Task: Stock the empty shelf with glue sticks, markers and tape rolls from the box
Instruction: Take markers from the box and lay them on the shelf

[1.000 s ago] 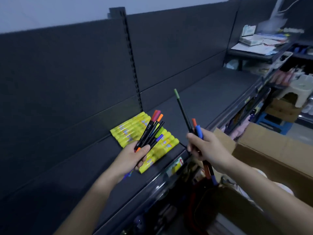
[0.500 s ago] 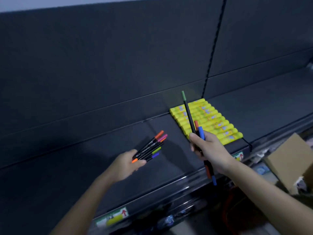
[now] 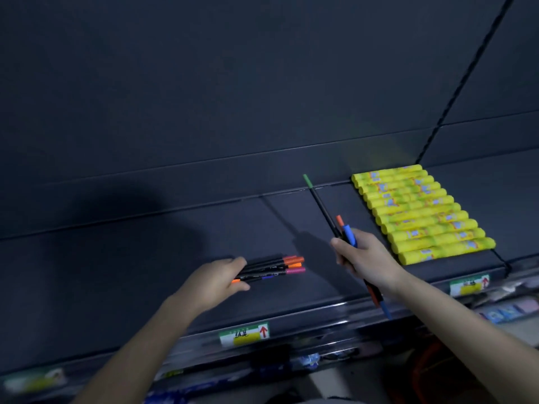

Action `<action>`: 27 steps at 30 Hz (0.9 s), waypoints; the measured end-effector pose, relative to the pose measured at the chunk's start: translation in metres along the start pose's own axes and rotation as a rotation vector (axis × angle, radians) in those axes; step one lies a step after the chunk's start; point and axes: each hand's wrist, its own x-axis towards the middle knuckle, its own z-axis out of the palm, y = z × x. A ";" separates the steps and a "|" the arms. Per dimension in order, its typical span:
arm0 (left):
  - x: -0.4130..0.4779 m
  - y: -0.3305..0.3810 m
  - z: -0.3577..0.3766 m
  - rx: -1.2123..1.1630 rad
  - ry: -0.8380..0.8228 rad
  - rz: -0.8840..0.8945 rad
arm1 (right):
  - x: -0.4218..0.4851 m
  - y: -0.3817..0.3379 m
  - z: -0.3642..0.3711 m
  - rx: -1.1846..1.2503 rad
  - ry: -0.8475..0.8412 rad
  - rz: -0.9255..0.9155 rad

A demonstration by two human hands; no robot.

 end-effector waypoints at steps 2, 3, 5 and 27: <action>-0.003 -0.003 0.002 0.086 0.012 0.019 | 0.004 -0.001 0.007 -0.067 -0.031 -0.025; -0.005 -0.005 0.004 0.123 0.022 0.026 | 0.006 -0.001 0.010 -0.095 -0.047 -0.037; -0.009 -0.009 0.010 0.151 0.049 0.023 | 0.010 -0.001 0.018 -0.135 -0.075 -0.058; -0.042 -0.031 0.041 -0.244 0.168 -0.147 | 0.029 -0.013 0.072 -0.699 -0.314 -0.179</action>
